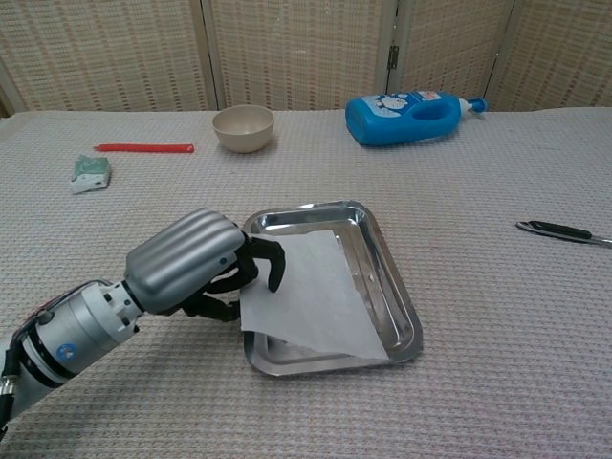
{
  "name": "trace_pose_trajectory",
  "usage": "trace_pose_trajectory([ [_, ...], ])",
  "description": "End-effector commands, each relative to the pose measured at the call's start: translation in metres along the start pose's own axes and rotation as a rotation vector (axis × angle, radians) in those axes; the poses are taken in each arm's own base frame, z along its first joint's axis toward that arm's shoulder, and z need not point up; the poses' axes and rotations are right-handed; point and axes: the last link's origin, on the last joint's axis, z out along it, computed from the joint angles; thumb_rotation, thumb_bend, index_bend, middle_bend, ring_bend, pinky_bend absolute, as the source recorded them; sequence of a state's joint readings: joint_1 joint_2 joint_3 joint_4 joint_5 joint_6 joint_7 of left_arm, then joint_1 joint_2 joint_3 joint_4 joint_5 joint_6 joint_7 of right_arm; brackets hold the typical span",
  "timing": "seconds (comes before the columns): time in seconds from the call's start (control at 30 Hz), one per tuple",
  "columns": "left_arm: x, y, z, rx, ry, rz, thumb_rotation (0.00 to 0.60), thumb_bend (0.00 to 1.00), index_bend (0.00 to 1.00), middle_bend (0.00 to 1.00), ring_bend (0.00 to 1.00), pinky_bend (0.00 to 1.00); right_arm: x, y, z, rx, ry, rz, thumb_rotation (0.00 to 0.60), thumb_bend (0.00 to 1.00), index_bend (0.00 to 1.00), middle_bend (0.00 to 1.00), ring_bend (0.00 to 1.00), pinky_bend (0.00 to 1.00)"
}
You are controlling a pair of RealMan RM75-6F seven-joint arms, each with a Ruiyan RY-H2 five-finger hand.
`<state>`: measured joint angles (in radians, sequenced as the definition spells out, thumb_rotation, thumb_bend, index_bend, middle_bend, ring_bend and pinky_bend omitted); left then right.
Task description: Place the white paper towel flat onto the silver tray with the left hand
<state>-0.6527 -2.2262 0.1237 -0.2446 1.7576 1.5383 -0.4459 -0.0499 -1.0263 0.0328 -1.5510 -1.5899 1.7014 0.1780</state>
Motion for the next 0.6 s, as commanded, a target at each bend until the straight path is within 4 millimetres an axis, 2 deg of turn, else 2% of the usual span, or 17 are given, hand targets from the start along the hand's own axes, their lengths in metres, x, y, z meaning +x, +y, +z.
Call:
trace_pose_trajectory([
  [0.03,-0.001,0.0,0.005,0.008,0.0,0.004,0.6,0.63,0.59,1.0,1.0,1.0,0.001,0.002,-0.001,-0.007,0.003,-0.001,0.6,0.36,0.0,0.0,0.0,0.0],
  [0.4,-0.013,0.005,0.018,0.042,-0.044,0.022,0.6,0.63,0.57,1.0,1.0,1.0,0.007,0.007,-0.005,-0.021,0.015,0.005,0.6,0.36,0.0,0.0,0.0,0.0],
  [0.6,-0.009,0.004,0.02,0.047,-0.019,0.021,0.6,0.62,0.41,1.0,1.0,1.0,0.008,0.008,-0.005,-0.022,0.019,0.008,0.6,0.36,0.0,0.0,0.0,0.0],
])
